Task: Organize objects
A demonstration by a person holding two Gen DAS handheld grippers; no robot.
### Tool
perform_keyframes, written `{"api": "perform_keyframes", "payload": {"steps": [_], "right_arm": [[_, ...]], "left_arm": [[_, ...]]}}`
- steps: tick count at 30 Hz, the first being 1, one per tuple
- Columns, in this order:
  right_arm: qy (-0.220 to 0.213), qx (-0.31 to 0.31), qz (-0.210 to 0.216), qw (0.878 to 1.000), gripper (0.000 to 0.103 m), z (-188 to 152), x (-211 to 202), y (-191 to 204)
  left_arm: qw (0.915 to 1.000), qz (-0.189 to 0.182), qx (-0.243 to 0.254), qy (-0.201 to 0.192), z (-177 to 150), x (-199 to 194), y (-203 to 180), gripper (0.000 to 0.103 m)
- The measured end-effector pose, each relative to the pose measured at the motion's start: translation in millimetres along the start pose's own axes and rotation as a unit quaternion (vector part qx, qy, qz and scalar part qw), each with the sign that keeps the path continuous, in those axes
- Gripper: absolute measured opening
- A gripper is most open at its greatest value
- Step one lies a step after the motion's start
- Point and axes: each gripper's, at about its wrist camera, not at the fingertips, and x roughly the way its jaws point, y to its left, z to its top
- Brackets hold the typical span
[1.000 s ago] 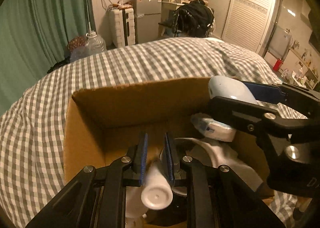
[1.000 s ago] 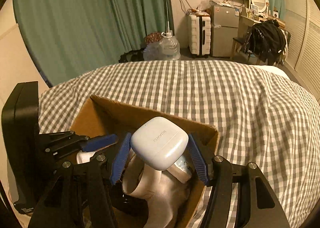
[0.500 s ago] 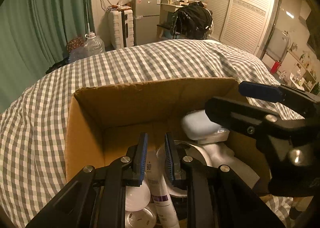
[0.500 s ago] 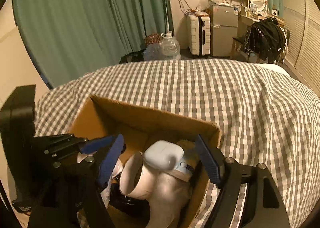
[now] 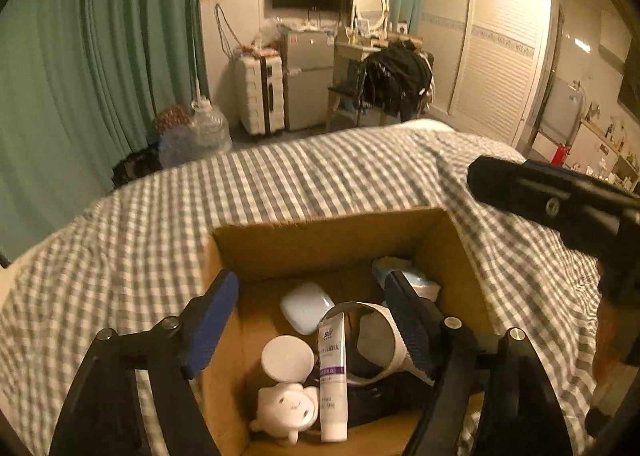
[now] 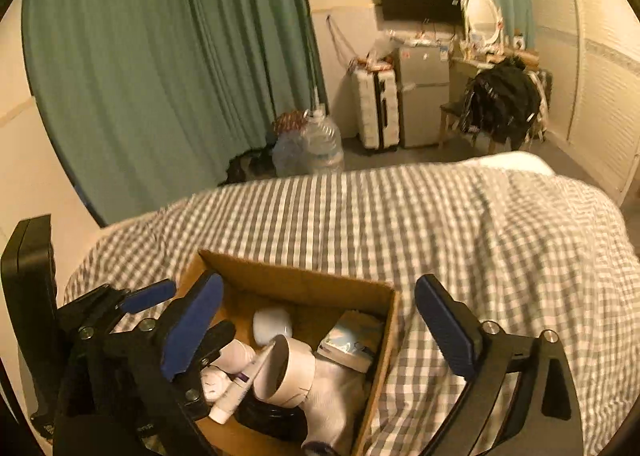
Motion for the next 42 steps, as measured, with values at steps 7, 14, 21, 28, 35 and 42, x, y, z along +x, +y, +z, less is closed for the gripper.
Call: {"api": "perform_keyframes", "payload": {"steps": [7, 14, 21, 28, 35, 42], "right_arm": [[-0.067, -0.007, -0.011, 0.998, 0.1, 18.8, -87.3, 21.0], [-0.131, -0.016, -0.028, 0.991, 0.101, 29.9, -180.7, 37.7], [-0.193, -0.038, -0.053, 0.979, 0.102, 14.8, -266.6, 60.2], [-0.225, -0.066, -0.083, 0.968, 0.103, -46.0, -304.7, 73.2], [-0.223, -0.049, -0.069, 0.971, 0.103, -101.9, -278.0, 58.7], [-0.232, -0.042, -0.083, 0.968, 0.103, -130.8, -236.1, 39.1]], "left_arm": [[0.9969, 0.03, 0.004, -0.073, 17.5, -90.3, -7.9, 0.094], [0.9879, 0.049, 0.014, -0.146, 26.5, -191.8, -23.8, 0.1], [0.9745, 0.072, 0.008, -0.213, 7.7, -277.7, -37.7, 0.103], [0.9616, 0.09, -0.021, -0.258, -40.3, -315.3, -46.5, 0.103], [0.9541, 0.147, -0.058, -0.255, -92.1, -292.3, -42.5, 0.103], [0.9555, 0.161, -0.067, -0.238, -124.6, -249.3, -34.5, 0.103]]}}
